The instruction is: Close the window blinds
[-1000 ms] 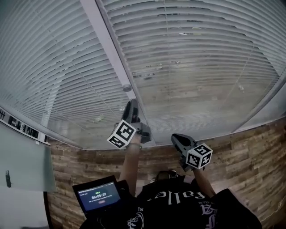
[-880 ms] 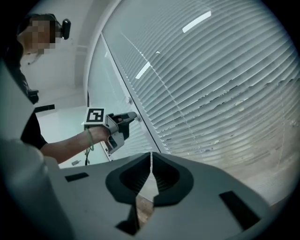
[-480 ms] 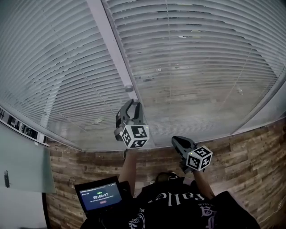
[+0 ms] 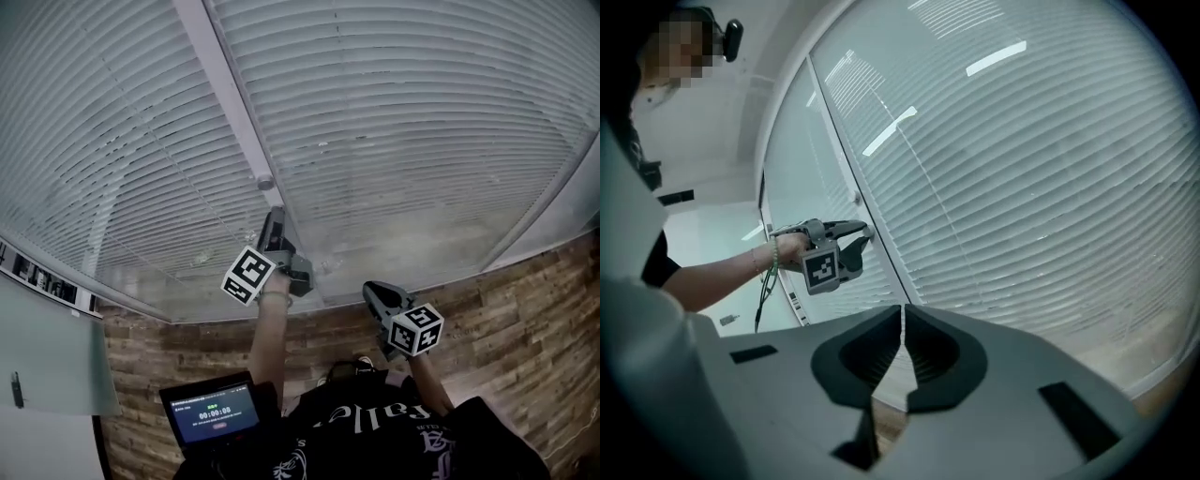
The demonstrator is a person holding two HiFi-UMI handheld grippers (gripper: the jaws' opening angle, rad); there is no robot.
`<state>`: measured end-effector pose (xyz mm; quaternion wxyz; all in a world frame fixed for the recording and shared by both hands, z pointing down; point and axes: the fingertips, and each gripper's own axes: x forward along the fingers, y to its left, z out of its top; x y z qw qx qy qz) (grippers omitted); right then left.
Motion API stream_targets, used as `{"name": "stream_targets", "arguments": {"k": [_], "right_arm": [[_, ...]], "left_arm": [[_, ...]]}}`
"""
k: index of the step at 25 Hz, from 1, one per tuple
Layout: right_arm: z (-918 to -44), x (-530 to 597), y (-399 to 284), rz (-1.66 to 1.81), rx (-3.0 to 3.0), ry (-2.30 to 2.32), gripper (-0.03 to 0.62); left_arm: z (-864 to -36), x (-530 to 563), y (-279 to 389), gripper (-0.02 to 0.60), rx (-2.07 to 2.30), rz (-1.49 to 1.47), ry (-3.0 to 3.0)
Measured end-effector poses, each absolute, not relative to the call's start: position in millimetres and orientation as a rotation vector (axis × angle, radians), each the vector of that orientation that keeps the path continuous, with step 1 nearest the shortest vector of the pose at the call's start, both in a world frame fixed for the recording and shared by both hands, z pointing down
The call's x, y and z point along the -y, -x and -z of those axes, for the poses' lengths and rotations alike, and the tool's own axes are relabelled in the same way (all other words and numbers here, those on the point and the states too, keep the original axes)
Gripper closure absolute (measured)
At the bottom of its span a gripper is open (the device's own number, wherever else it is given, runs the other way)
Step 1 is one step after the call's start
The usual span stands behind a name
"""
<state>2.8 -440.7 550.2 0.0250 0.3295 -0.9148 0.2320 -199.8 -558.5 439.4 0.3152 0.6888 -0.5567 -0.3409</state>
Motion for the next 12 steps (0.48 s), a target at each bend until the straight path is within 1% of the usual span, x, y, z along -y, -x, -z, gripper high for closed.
{"name": "stream_targets", "arguments": {"k": [5, 9, 12], "right_arm": [[-543, 422, -4, -0.696, 2.829, -1.078, 0.576], [-537, 395, -2, -0.642, 2.825, -1.131, 0.576], [-532, 373, 7, -0.633, 2.835, -1.154, 0.576]], "left_arm": [[-441, 533, 197, 0.456, 1.678, 0.465, -2.141], [-469, 479, 182, 0.456, 1.661, 0.232, -2.289], [-500, 436, 168, 0.472, 1.580, 0.056, -2.381]]}}
